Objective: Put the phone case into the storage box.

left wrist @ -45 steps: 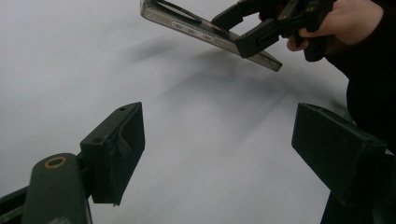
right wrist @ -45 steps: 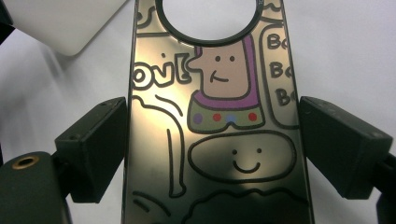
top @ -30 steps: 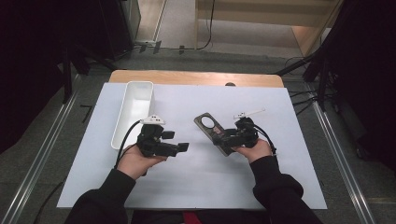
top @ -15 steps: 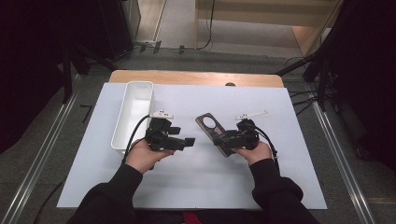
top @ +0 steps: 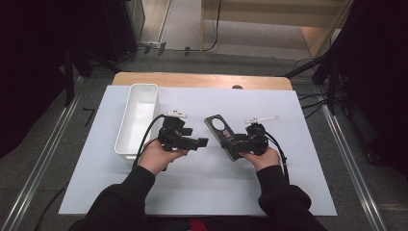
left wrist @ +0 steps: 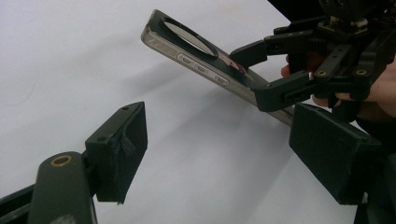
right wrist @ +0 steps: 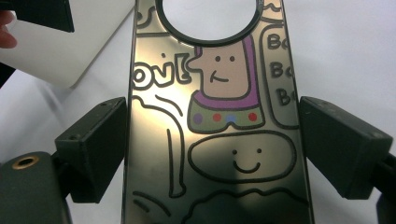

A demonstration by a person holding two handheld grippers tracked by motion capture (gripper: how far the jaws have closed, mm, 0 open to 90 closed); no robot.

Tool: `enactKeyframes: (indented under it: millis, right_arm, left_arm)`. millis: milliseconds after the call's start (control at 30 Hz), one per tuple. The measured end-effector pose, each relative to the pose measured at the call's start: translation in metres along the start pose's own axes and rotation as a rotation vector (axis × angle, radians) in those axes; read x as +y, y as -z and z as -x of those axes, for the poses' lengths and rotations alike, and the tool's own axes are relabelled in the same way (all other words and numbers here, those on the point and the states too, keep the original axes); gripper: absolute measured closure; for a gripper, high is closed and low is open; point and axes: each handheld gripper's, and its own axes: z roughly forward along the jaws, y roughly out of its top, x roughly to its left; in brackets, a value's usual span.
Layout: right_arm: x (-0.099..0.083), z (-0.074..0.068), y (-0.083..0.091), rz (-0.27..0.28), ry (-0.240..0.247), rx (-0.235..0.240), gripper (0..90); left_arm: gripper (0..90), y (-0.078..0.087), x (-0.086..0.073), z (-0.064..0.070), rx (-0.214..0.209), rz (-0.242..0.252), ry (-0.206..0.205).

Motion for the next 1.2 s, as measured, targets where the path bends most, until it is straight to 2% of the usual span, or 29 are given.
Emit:
enactKeyframes:
  millis: [267,400,500,833,900,1200]
  right_arm:
    - [-0.006,-0.004,-0.003,0.003,-0.021,-0.019,11.0]
    - [-0.009,-0.008,-0.004,0.034,-0.049,-0.024,11.0]
    - [-0.011,-0.011,-0.004,0.048,-0.048,-0.035,11.0]
    - [-0.011,-0.019,-0.005,0.102,-0.104,-0.028,11.0]
    - [-0.01,-0.021,-0.006,0.102,-0.1,-0.034,11.0]
    - [-0.011,-0.024,-0.008,0.141,-0.125,-0.034,11.0]
  left_arm:
    - [19.0,-0.007,0.007,-0.001,-0.007,0.008,0.029]
    - [19.0,-0.01,0.011,-0.006,0.004,0.023,0.048]
    - [19.0,-0.012,0.014,-0.011,0.006,0.033,0.077]
    - [21.1,-0.016,0.021,-0.02,0.021,0.051,0.122]
    - [21.1,-0.017,0.022,-0.023,0.021,0.057,0.145]
    - [21.2,-0.021,0.03,-0.03,0.036,0.056,0.187]
